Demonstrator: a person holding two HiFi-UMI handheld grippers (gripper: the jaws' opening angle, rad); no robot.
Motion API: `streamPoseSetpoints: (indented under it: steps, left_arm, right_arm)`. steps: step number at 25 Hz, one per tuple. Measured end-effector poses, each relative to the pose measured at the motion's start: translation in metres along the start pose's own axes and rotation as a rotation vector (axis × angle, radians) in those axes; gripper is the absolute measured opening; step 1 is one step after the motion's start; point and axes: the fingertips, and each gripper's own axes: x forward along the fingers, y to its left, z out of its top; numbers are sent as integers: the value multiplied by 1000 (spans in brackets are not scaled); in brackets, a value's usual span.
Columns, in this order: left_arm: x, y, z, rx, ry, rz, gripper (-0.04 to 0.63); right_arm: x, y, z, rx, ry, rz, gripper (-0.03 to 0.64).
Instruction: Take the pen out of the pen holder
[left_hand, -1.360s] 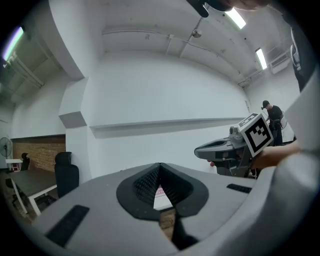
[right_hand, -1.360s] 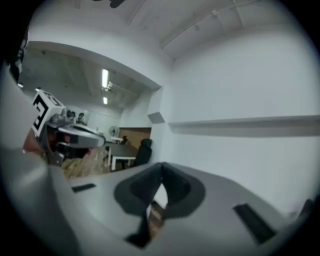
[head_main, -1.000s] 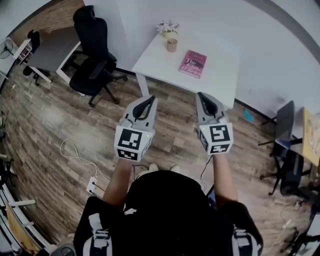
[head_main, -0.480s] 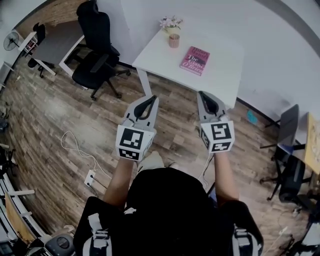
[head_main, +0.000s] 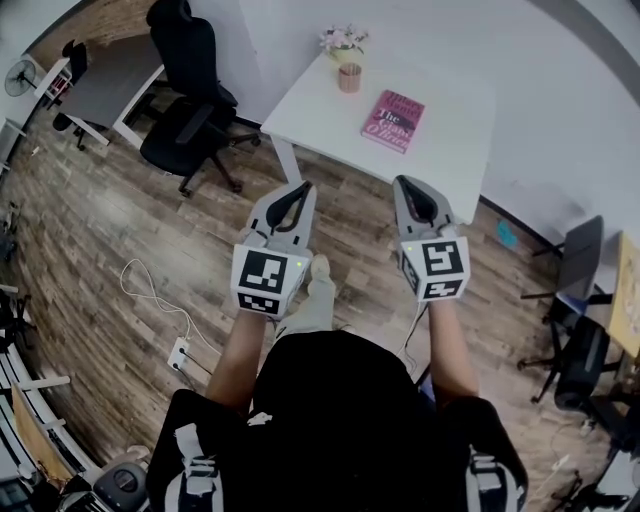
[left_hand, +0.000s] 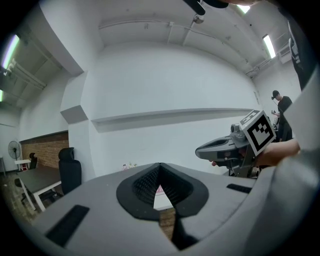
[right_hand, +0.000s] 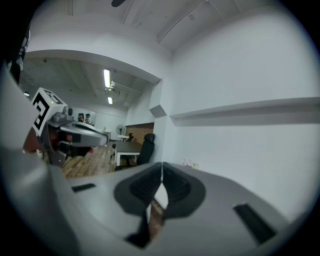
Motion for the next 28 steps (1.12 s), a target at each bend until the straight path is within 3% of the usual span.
streamPoseSetpoints:
  steps: [13,28]
  left_arm:
    - [102,75,-4,-34,-7,-36,17]
    - [198,168,-2,-55,-5,-106,17]
  right_arm:
    - [118,-38,5,-7,28,13,35]
    - [238,-75,27,-11,65,-43,35]
